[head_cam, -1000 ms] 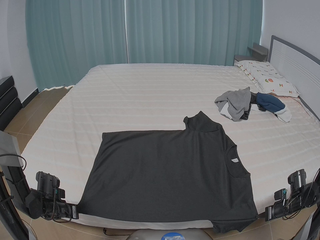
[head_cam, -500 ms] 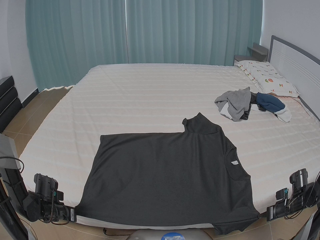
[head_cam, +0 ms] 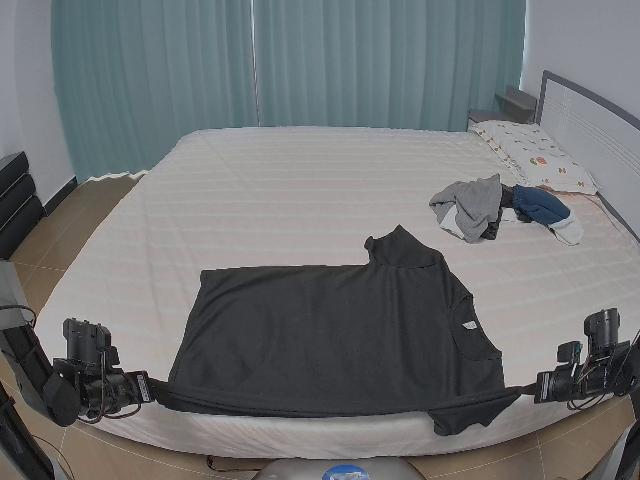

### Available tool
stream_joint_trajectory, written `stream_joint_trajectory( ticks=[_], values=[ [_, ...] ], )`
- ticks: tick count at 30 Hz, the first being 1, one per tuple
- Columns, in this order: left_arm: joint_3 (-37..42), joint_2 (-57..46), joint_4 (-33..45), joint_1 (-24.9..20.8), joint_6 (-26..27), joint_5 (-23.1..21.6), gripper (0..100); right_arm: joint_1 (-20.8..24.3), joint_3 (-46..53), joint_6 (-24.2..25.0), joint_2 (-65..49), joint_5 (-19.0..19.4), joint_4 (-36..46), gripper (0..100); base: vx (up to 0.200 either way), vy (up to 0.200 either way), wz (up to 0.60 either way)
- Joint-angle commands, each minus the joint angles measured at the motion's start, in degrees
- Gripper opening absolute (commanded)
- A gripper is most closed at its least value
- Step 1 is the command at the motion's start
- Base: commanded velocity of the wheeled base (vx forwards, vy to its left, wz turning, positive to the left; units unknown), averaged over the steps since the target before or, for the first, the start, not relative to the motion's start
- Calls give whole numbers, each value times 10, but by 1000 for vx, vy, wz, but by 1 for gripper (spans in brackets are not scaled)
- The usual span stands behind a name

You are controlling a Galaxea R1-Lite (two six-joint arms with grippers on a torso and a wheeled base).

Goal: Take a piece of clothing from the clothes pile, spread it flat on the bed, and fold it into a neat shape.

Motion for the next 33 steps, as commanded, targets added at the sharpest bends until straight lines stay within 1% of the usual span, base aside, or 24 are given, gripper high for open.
stream_joint_trajectory(
  ticks=[1, 12, 17, 19, 23, 27, 33],
  values=[
    [-25, -24, -1, -1, -11, 1, 0, 4, -33, 16, -23, -1, 4, 0, 0, 0, 0],
    [-33, -19, 5, -2, -9, 4, 0, 6, -75, 27, -17, 0, 8, 0, 0, 0, 0],
    [-56, -13, 10, -2, -7, 3, 0, 23, -98, 27, -3, 0, 31, 0, 0, 0, 0],
    [-71, -4, 22, -12, -8, 3, 0, 25, -113, 27, 10, -1, 41, 0, 0, 0, 0],
    [-107, 2, 53, -12, -9, 3, 0, 30, -148, 27, 29, -1, 53, 0, 0, 0, 0],
    [-140, 5, 89, -13, -10, 3, 0, 30, -186, 27, 43, -1, 90, 0, 0, 0, 0],
    [-172, 26, 109, -13, -11, 3, 0, 30, -213, 26, 51, -1, 124, 0, 0, 0, 0]
  ],
)
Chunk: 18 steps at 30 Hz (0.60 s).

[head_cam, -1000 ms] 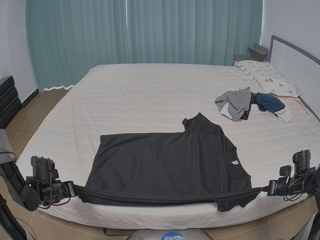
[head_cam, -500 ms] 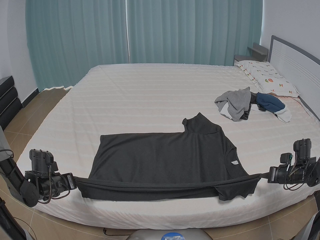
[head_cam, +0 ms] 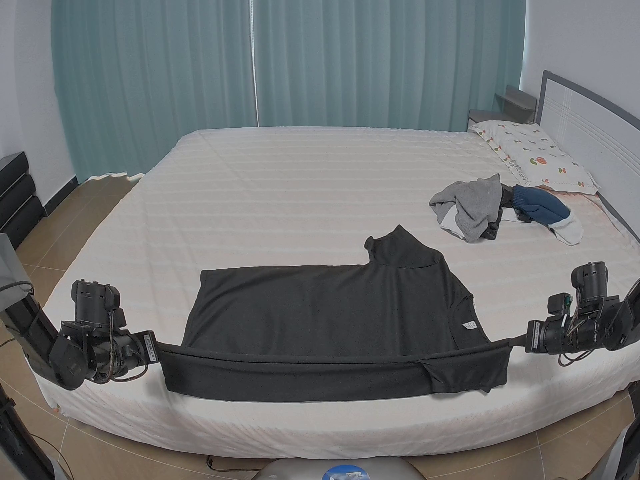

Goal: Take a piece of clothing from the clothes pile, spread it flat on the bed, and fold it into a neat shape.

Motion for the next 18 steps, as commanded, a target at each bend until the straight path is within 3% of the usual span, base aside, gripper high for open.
stream_joint_trajectory(
  ticks=[1, 18],
  values=[
    [-25, 25, 4, 0, 0, 0, 0, 1, -21, -1, 17, 0, 11, 0, 0, 0, 0],
    [-105, 143, 4, -2, -1, 4, 0, 14, -129, 0, 133, 2, 13, 0, 0, 0, 0]
  ],
)
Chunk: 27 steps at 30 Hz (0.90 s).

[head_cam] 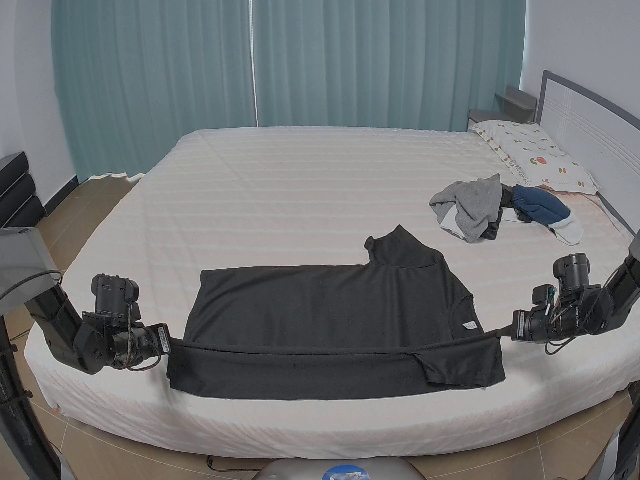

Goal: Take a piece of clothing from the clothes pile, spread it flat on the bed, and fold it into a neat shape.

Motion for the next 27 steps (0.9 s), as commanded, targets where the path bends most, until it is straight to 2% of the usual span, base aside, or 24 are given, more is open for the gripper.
stream_joint_trajectory(
  ticks=[1, 17, 18, 22, 26, 27],
  values=[
    [-31, 51, 0, -1, 0, 1, 0, 3, -38, -1, 46, 0, 0, 0, 0, 0, 0],
    [-81, 98, 0, -1, 0, 0, 0, 14, -94, 0, 95, -1, 1, 0, 0, 0, 0],
    [-81, 98, 0, -1, 0, 0, 100, 14, -94, 0, 95, 0, 1, 100, 0, 0, 0],
    [-82, 94, 0, -1, 0, 0, 100, 15, -95, 3, 90, 2, 0, 100, 0, 0, 0],
    [-81, 90, 0, 0, -1, 0, 100, 14, -94, 35, 73, 3, 1, 100, 0, 0, 0],
    [-76, 82, 0, 1, -1, 0, 100, 14, -89, 59, 57, 4, 2, 100, 0, 0, 0]
  ],
)
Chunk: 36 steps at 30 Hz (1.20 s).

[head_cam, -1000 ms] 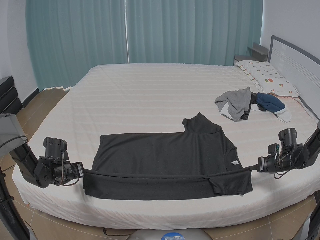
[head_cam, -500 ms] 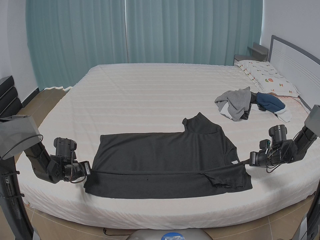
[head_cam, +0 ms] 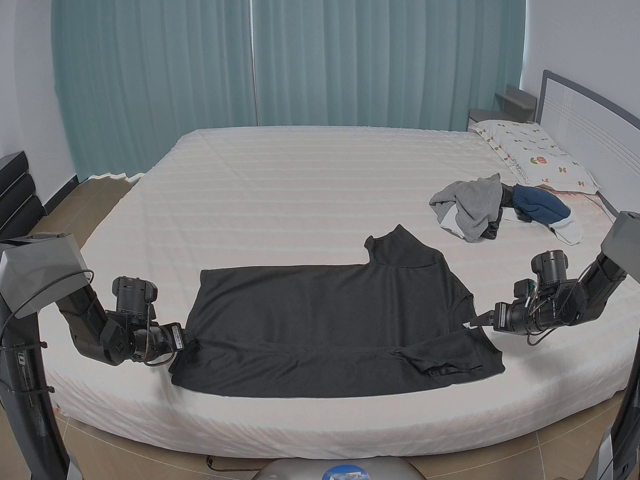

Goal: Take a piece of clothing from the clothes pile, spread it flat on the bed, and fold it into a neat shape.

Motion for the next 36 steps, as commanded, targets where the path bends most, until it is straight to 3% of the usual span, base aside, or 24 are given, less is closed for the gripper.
stream_joint_trajectory(
  ticks=[1, 6, 12, 15, 22, 32, 36],
  values=[
    [8, -18, 0, 3, -1, 0, 100, 0, 7, 36, -36, 4, 2, 100, 0, 0, 0],
    [27, -62, 1, 9, -29, -5, 100, 3, 42, 86, -75, 9, 2, 100, 0, 0, 0],
    [74, -116, 1, 12, -60, -31, 100, 3, 101, 103, -103, 28, -3, 100, 0, 0, 0],
    [113, -137, 1, 9, -92, -70, 100, 5, 126, 138, -118, 39, -5, 100, 0, 0, 0],
    [164, -139, -6, 8, -131, -113, 100, 33, 159, 195, -138, 39, -13, 100, 0, 0, 0],
    [175, -134, -5, 13, -189, -193, 100, 43, 167, 203, -96, 34, -55, 100, 0, 0, 0],
    [171, -132, -6, 13, -209, -197, 100, 51, 164, 201, -74, 32, -77, 100, 0, 0, 0]
  ],
)
